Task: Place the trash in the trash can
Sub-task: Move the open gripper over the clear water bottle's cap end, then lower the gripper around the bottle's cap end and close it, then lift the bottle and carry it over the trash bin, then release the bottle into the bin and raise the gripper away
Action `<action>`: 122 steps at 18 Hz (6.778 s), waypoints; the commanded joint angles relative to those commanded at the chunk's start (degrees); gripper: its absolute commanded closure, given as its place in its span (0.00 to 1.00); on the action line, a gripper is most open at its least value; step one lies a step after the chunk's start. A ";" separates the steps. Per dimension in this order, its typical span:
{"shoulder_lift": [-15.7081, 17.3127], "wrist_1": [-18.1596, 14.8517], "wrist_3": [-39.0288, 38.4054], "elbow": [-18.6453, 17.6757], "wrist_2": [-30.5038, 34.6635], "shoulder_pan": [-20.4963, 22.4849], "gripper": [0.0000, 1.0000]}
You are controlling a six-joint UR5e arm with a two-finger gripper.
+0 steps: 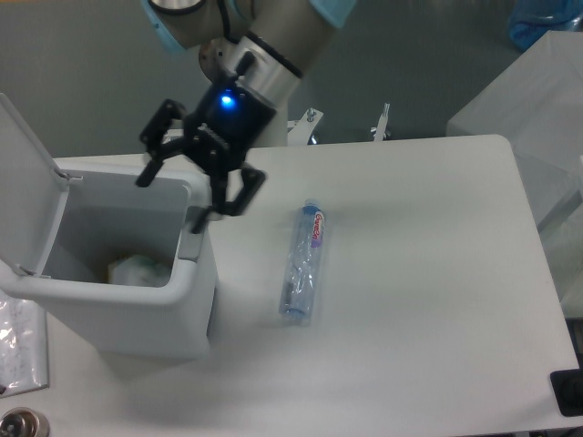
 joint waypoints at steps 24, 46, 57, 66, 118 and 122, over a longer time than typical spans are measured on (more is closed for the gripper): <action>-17.06 -1.75 0.17 -1.75 28.64 -1.66 0.00; -24.27 -1.05 -5.89 -1.14 42.98 -6.67 0.00; -25.06 -1.14 -5.89 0.53 42.54 -7.02 0.51; -22.61 -1.23 -6.15 5.00 40.00 -6.76 0.52; -6.87 5.98 -8.88 7.31 -21.89 -9.75 0.00; -5.90 5.98 -7.38 5.10 -21.62 -9.66 0.00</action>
